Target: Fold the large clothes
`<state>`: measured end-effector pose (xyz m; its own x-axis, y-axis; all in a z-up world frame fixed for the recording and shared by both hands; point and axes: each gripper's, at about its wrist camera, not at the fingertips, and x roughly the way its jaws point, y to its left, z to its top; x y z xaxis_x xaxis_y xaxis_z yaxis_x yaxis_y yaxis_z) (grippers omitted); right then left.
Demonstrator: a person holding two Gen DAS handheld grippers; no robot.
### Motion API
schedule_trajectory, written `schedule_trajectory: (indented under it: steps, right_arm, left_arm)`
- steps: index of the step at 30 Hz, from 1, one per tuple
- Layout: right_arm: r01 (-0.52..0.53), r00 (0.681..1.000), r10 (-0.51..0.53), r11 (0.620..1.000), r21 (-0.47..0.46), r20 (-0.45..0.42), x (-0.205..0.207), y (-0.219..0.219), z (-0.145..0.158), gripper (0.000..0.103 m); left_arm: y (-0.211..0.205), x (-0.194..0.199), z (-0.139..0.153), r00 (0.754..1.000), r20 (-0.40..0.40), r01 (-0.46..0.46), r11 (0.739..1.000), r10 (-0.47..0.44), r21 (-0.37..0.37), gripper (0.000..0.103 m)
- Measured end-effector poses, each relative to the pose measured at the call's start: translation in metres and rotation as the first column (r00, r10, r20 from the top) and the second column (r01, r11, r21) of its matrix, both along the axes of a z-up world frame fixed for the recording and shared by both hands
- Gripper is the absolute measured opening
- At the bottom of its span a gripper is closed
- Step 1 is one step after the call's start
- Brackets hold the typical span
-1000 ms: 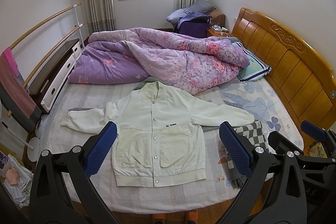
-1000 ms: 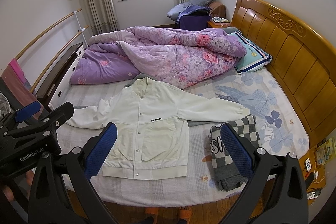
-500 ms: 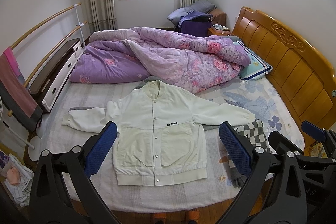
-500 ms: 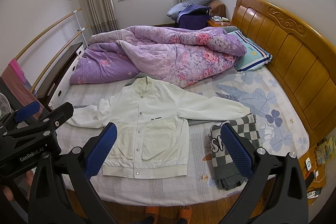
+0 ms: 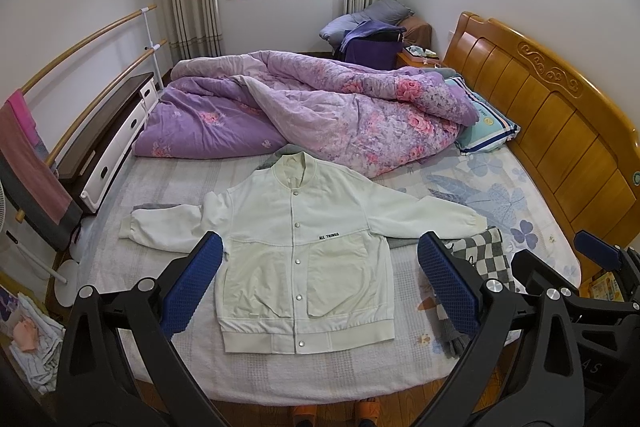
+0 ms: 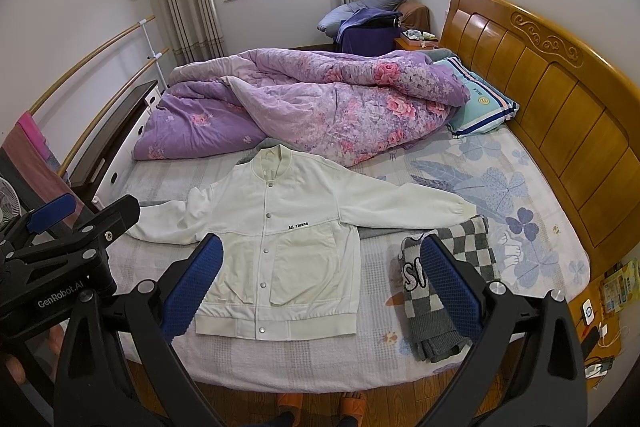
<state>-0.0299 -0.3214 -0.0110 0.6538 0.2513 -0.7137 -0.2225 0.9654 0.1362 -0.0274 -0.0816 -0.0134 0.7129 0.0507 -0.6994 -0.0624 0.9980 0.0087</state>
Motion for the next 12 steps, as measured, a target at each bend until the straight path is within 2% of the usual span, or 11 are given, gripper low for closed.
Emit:
schedule_trajectory:
  steps: [12]
  right_arm:
    - [0.001,1.0,-0.001,1.0,-0.001,-0.005,-0.0027,-0.0007,-0.0013,0.095]
  left_arm:
    - [0.0006,-0.001,0.0005,1.0,-0.005,-0.003,1.0,0.003,-0.001,0.098]
